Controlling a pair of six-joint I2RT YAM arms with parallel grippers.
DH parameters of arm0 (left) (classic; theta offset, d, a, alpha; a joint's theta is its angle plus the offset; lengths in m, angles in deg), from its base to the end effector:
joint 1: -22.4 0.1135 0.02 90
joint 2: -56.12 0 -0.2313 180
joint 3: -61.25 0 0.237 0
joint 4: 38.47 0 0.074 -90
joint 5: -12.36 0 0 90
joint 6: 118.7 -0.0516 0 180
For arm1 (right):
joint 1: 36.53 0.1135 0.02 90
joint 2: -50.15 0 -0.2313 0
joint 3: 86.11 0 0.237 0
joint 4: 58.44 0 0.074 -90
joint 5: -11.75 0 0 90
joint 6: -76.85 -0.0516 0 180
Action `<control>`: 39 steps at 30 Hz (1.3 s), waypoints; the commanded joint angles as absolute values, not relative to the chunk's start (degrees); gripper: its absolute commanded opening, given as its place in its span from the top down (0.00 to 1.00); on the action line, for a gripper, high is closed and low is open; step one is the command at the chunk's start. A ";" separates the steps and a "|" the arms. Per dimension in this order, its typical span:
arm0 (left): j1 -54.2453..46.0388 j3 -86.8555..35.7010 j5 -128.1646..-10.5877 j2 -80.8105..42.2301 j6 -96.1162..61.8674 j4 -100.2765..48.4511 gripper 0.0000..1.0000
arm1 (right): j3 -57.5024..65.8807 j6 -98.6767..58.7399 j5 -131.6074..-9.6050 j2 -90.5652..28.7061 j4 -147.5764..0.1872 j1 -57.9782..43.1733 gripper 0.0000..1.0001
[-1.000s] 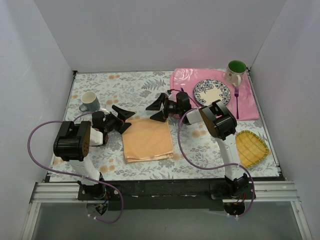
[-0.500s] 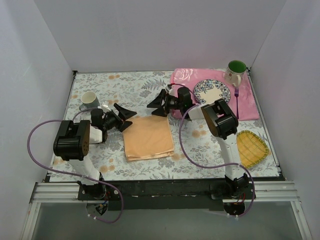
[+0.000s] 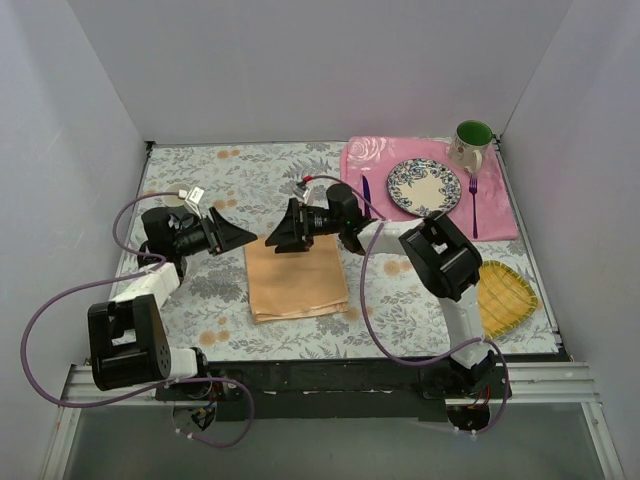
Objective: Fold the napkin into a case and place the utensils inside
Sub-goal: Smooth out the square-folded napkin at the center of the board.
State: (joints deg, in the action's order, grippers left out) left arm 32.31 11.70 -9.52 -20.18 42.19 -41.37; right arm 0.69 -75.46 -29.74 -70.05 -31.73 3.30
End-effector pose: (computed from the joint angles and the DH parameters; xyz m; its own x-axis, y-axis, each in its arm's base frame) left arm 0.2665 -0.0021 0.1938 -0.8598 -0.5077 0.0551 -0.1236 0.1022 -0.9870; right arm 0.3144 0.3126 0.1703 -0.9232 -0.0061 -0.3843 -0.3835 0.0811 0.9200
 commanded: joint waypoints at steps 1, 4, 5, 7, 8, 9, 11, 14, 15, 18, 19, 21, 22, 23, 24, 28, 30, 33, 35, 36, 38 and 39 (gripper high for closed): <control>32.68 15.99 -7.85 -17.45 45.28 -41.90 0.02 | 2.03 -75.03 -28.94 -75.34 -33.11 3.73 0.01; 32.77 17.32 -8.90 -17.27 47.14 -42.44 0.02 | 3.26 -75.47 -29.29 -77.98 -33.46 3.64 0.01; 32.68 18.19 -9.25 -17.19 48.36 -42.27 0.02 | 3.52 -75.29 -29.47 -78.52 -34.07 3.55 0.01; 32.77 19.16 -10.83 -17.36 49.95 -42.35 0.02 | 4.75 -74.42 -29.90 -80.18 -34.78 3.29 0.01; 32.68 20.30 -11.36 -17.53 52.22 -42.27 0.02 | 5.37 -73.98 -30.34 -80.80 -36.00 2.68 0.01; 32.68 20.66 -11.37 -17.97 53.11 -42.27 0.02 | 5.89 -73.63 -30.69 -81.41 -36.71 2.41 0.01; 32.68 21.97 -11.72 -18.50 55.31 -42.09 0.02 | 7.39 -72.22 -31.66 -82.91 -38.72 1.45 0.01; 32.59 24.96 -10.84 -18.24 59.27 -42.27 0.02 | 8.97 -70.02 -32.80 -84.23 -40.66 0.13 0.01; 32.33 26.36 -10.93 -17.98 60.41 -42.27 0.02 | 9.41 -69.32 -33.07 -84.32 -41.62 -0.14 0.01; 30.76 27.17 -11.80 -17.97 61.55 -42.18 0.02 | 10.64 -68.17 -33.25 -84.67 -42.78 -0.41 0.01; 29.96 27.08 -12.33 -17.98 62.52 -42.18 0.02 | 10.56 -68.17 -33.25 -84.59 -42.78 -0.41 0.01; 27.34 26.99 -13.73 -17.71 64.10 -43.31 0.02 | 10.73 -68.61 -33.42 -84.59 -42.60 -0.32 0.01; 26.45 27.34 -14.18 -17.71 66.72 -46.98 0.02 | 10.73 -68.70 -33.42 -84.67 -42.51 -0.32 0.01; 25.57 27.43 -14.62 -17.80 67.70 -48.75 0.02 | 10.73 -68.61 -33.42 -84.76 -42.60 -0.23 0.01; 23.91 27.34 -16.01 -18.50 68.15 -50.25 0.02 | 10.65 -68.61 -33.42 -84.76 -42.60 -0.23 0.01; 23.19 26.82 -18.39 -23.24 69.47 -53.78 0.02 | 10.65 -67.91 -33.42 -84.59 -43.39 -0.14 0.01; 20.82 26.03 -19.36 -25.52 68.42 -51.43 0.02 | 10.73 -67.65 -33.77 -84.59 -43.74 -0.14 0.01; 18.45 24.27 -21.73 -28.52 64.99 -45.73 0.02 | 10.91 -67.56 -33.86 -84.76 -43.92 -0.32 0.02; 17.74 24.44 -22.70 -29.92 64.90 -44.12 0.02 | 11.00 -67.56 -34.21 -85.02 -44.09 -0.41 0.01; 17.74 24.79 -22.71 -30.28 64.03 -41.76 0.02 | 10.91 -67.56 -34.30 -85.11 -44.27 -0.41 0.01; 17.83 25.32 -23.40 -30.20 62.62 -39.46 0.02 | 11.00 -67.56 -34.48 -85.20 -44.27 -0.58 0.01; 17.91 26.37 -23.41 -30.02 61.48 -37.71 0.02 | 10.91 -67.56 -34.56 -85.20 -44.36 -0.76 0.01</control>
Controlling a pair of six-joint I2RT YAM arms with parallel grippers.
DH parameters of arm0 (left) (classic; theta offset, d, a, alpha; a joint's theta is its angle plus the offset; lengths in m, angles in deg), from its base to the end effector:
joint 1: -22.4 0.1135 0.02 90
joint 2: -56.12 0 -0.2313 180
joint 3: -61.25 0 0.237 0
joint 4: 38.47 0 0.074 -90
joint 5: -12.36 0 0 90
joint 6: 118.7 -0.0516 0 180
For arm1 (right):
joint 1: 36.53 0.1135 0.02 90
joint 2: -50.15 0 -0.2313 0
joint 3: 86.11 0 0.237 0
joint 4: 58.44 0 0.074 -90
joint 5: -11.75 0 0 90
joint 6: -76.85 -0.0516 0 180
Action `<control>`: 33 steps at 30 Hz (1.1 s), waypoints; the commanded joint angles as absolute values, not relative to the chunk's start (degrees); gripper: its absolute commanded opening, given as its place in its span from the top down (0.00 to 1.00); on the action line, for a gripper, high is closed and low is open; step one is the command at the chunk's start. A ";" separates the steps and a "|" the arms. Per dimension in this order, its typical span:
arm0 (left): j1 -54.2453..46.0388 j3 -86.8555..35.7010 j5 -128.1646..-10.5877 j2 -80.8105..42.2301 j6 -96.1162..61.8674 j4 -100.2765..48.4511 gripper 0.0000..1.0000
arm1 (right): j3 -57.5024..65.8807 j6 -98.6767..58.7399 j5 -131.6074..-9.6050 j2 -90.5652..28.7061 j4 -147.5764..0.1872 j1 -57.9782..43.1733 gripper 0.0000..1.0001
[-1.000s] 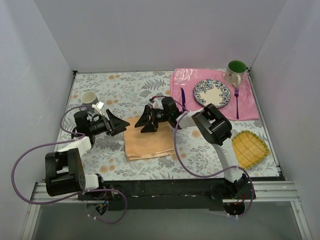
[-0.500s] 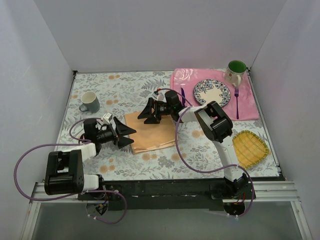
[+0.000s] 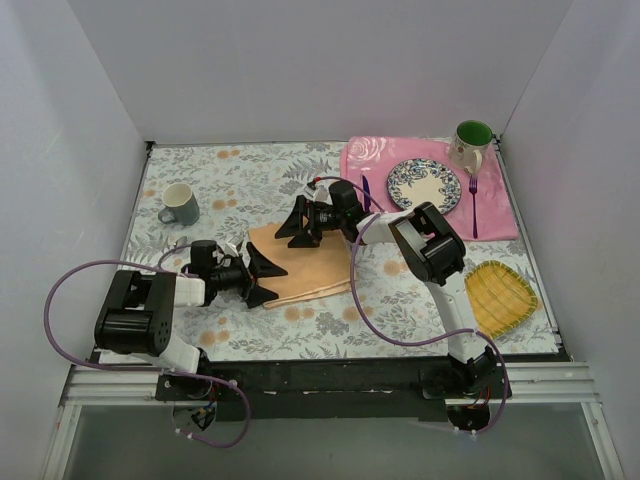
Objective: Fold the napkin into a case and place the utensils inside
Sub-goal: Smooth out the square-folded napkin at the center of the board.
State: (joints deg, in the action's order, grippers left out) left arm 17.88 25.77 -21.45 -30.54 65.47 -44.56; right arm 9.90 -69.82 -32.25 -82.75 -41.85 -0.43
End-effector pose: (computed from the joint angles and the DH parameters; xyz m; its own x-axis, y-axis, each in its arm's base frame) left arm 0.2235 -0.0607 0.0870 -0.5756 -0.5112 0.6382 -0.7499 0.0187 -0.6613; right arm 0.3579 0.3069 0.1026 -0.9515 0.0245 -0.3068 -0.2902 0.2608 0.9208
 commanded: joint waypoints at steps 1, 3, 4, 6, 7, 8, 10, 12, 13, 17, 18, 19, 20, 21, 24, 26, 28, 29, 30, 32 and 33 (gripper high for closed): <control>18.00 26.90 -23.41 -29.93 61.38 -37.26 0.02 | 11.00 -67.56 -34.57 -85.37 -44.45 -0.67 0.01; 18.35 28.83 -22.54 -30.45 61.65 -38.39 0.02 | 11.00 -67.56 -34.57 -85.38 -44.27 -0.84 0.01; 18.44 29.19 -22.18 -30.89 61.73 -38.92 0.02 | 11.00 -67.56 -34.57 -85.38 -44.36 -0.85 0.01; 18.79 29.71 -20.87 -33.96 61.91 -40.67 0.02 | 11.08 -67.56 -34.57 -85.38 -44.18 -0.85 0.01; 18.79 29.54 -20.51 -35.19 61.39 -40.77 0.02 | 11.00 -67.65 -34.48 -85.38 -44.18 -0.93 0.01; 18.79 29.54 -20.51 -35.99 61.21 -40.51 0.02 | 10.91 -67.73 -34.48 -85.38 -44.18 -1.02 0.01; 18.79 29.37 -21.47 -36.52 60.51 -39.37 0.02 | 10.82 -67.82 -34.48 -85.29 -44.01 -0.93 0.01; 18.79 29.10 -21.74 -34.17 59.89 -38.05 0.02 | 10.65 -67.82 -34.39 -85.29 -44.01 -1.02 0.02; 18.79 29.01 -21.48 -33.02 59.63 -38.05 0.02 | 10.73 -67.82 -34.30 -85.29 -44.01 -1.02 0.01; 16.87 27.00 -17.79 -22.75 59.79 -40.84 0.02 | 10.82 -68.00 -34.30 -85.38 -43.75 -1.02 0.01; 16.51 26.99 -17.52 -20.02 61.11 -42.69 0.02 | 10.73 -68.08 -34.21 -85.29 -43.57 -1.02 0.01; 16.33 26.82 -17.78 -15.47 62.25 -43.84 0.02 | 10.65 -68.26 -34.21 -85.11 -43.39 -1.02 0.01; 16.16 26.21 -17.61 -14.47 64.79 -46.28 0.02 | 10.47 -68.44 -34.13 -84.94 -42.78 -0.93 0.01; 16.07 25.59 -17.43 -14.20 65.25 -47.09 0.02 | 10.30 -68.61 -34.04 -84.41 -42.34 -0.93 0.01; 16.07 22.95 -19.80 -16.21 65.51 -47.09 0.02 | 10.38 -68.61 -33.95 -84.06 -42.16 -0.67 0.01; 16.07 22.42 -21.03 -20.41 65.86 -50.50 0.02 | 10.64 -68.70 -33.86 -84.06 -42.25 -0.76 0.01; 16.07 21.63 -21.82 -23.93 67.27 -51.58 0.02 | 10.91 -68.44 -33.78 -84.23 -42.77 -0.76 0.01; 16.07 21.46 -22.26 -27.08 67.79 -53.41 0.02 | 11.08 -68.35 -33.77 -84.32 -43.04 -0.84 0.01; 16.07 21.28 -22.35 -28.68 68.23 -54.47 0.02 | 11.08 -68.35 -33.77 -84.32 -43.04 -0.76 0.01; 16.07 21.28 -22.88 -30.80 69.46 -58.50 0.02 | 11.00 -68.35 -33.86 -84.41 -43.04 -0.76 0.01; 16.07 21.19 -23.23 -33.07 69.73 -59.40 0.02 | 11.08 -68.44 -33.86 -84.50 -43.04 -0.76 0.01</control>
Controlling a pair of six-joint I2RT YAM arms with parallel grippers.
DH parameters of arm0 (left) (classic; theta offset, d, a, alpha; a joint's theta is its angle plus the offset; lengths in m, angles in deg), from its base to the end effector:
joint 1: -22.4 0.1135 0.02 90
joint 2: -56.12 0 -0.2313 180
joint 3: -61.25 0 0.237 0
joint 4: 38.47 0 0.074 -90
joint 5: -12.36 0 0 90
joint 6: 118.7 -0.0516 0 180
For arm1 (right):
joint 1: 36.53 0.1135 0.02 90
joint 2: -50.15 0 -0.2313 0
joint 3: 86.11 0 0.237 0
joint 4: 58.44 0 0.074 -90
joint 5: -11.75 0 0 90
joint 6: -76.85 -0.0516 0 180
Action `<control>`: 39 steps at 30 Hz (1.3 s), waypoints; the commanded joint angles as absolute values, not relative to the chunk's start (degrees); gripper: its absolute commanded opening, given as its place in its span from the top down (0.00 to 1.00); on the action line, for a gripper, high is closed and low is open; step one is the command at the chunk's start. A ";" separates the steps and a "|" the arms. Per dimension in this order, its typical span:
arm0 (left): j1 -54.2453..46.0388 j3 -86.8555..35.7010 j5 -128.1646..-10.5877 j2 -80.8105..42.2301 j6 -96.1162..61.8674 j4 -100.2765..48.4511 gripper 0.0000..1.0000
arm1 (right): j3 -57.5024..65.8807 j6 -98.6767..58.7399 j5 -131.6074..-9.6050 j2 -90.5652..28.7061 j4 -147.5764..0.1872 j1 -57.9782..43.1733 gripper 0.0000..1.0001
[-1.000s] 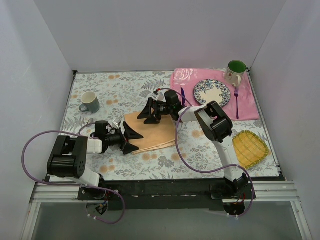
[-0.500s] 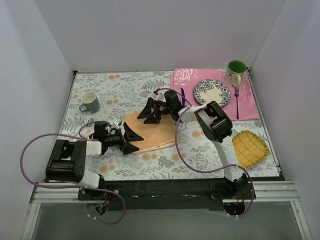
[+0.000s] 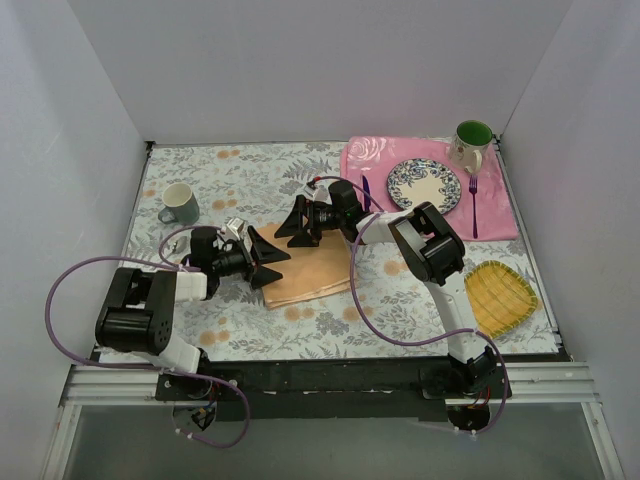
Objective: Fold the napkin into a case and place the utensils inside
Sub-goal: Smooth out the square-folded napkin at the center of the board.
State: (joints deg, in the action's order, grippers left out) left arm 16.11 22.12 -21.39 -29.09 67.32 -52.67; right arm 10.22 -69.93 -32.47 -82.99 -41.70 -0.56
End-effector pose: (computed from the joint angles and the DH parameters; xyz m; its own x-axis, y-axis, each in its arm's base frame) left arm 0.2460 -0.0703 0.1191 -0.7034 -0.4783 0.5258 -0.6021 0.0077 -0.7984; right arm 0.3596 0.3067 0.1025 -0.9506 0.0310 -0.3088 -0.2905 0.2612 0.9205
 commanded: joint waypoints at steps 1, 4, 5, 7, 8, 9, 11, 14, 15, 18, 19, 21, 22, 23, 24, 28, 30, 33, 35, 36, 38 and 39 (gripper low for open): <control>16.07 21.02 -23.23 -34.22 69.91 -59.75 0.02 | 11.08 -68.52 -33.86 -84.58 -43.04 -0.76 0.01; 15.98 23.02 -23.14 -36.78 69.39 -60.72 0.02 | 11.17 -68.79 -33.95 -85.02 -42.95 -0.76 0.01; 15.89 23.47 -23.15 -37.13 68.60 -59.16 0.02 | 11.17 -68.79 -33.95 -85.20 -43.04 -0.76 0.01; 15.89 25.31 -22.01 -37.05 68.33 -58.18 0.02 | 11.17 -68.79 -34.21 -85.38 -43.22 -0.84 0.01; 15.89 27.15 -21.92 -36.35 67.20 -55.74 0.02 | 11.17 -68.79 -34.30 -85.46 -43.30 -1.02 0.01; 15.89 27.69 -22.09 -35.21 66.14 -53.97 0.02 | 11.09 -68.79 -34.30 -85.64 -43.30 -1.02 0.01; 15.89 29.09 -22.00 -32.75 64.47 -49.85 0.02 | 11.00 -68.70 -34.39 -85.64 -43.30 -1.11 0.01; 15.89 30.06 -21.30 -32.13 63.93 -47.89 0.02 | 10.82 -68.88 -34.56 -85.73 -43.04 -1.11 0.01; 15.89 30.33 -21.04 -32.39 64.11 -47.63 0.02 | 10.73 -68.96 -34.48 -85.81 -42.95 -1.20 0.01; 15.89 30.68 -19.28 -33.71 64.63 -47.28 0.02 | 10.73 -69.05 -34.56 -85.90 -43.04 -1.20 0.01; 15.72 31.03 -19.10 -33.62 64.72 -47.10 0.02 | 10.73 -69.05 -34.57 -85.90 -43.04 -1.11 0.01; 15.54 31.30 -19.28 -33.53 64.90 -46.66 0.02 | 10.64 -68.96 -34.57 -85.82 -43.04 -1.20 0.01; 15.19 31.21 -19.19 -33.71 64.90 -46.49 0.02 | 10.64 -69.05 -34.57 -85.82 -42.95 -1.20 0.01; 14.84 31.21 -19.10 -33.88 64.81 -45.88 0.02 | 10.56 -69.05 -34.57 -85.82 -43.04 -1.20 0.01; 14.49 31.12 -19.71 -34.67 64.72 -45.00 0.02 | 10.47 -69.14 -34.57 -85.82 -43.04 -1.11 0.01; 13.96 29.90 -20.07 -35.74 63.41 -41.83 0.02 | 10.29 -69.14 -34.48 -85.64 -42.95 -1.11 0.01; 13.96 29.80 -19.63 -32.24 63.67 -43.31 0.02 | 10.29 -69.05 -34.21 -85.29 -42.52 -1.02 0.01; 13.87 28.41 -18.40 -21.78 63.76 -48.50 0.02 | 10.21 -68.88 -32.46 -83.45 -39.36 -0.24 0.01; 13.70 24.38 -17.53 -15.47 61.13 -46.33 0.02 | 10.64 -69.23 -30.62 -81.26 -36.82 0.38 0.01; 13.61 22.88 -16.48 -14.04 58.42 -45.87 0.02 | 10.91 -69.40 -30.00 -80.46 -36.10 0.99 0.01; 13.61 17.80 -15.76 -8.95 53.76 -37.15 0.02 | 11.61 -69.49 -28.59 -77.84 -34.78 1.18 0.01; 13.61 16.55 -15.59 -7.27 49.04 -34.99 0.02 | 11.87 -68.80 -28.15 -77.03 -35.21 1.18 0.01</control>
